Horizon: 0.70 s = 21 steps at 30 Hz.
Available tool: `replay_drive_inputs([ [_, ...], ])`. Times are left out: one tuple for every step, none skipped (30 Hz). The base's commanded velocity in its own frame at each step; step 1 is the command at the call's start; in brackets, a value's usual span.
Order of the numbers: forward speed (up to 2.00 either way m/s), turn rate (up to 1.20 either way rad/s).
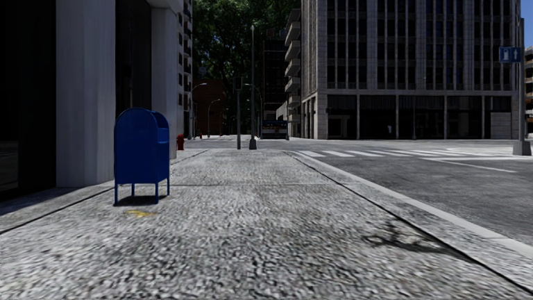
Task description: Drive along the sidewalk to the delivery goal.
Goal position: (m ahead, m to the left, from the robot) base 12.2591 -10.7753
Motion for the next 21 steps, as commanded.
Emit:
replay_drive_inputs([
  [2.0,0.0],
  [2.0,0.0],
  [2.0,0.0],
  [2.0,0.0],
  [2.0,0.0],
  [2.0,0.0],
  [2.0,0.0],
  [2.0,0.0],
  [2.0,0.0],
  [2.0,0.0],
  [2.0,0.0],
  [2.0,0.0],
  [2.0,0.0],
  [2.0,0.0],
  [2.0,0.0],
  [2.0,0.0],
  [2.0,0.0],
  [2.0,0.0],
  [2.0,0.0],
  [2.0,0.0],
  [2.0,0.0],
])
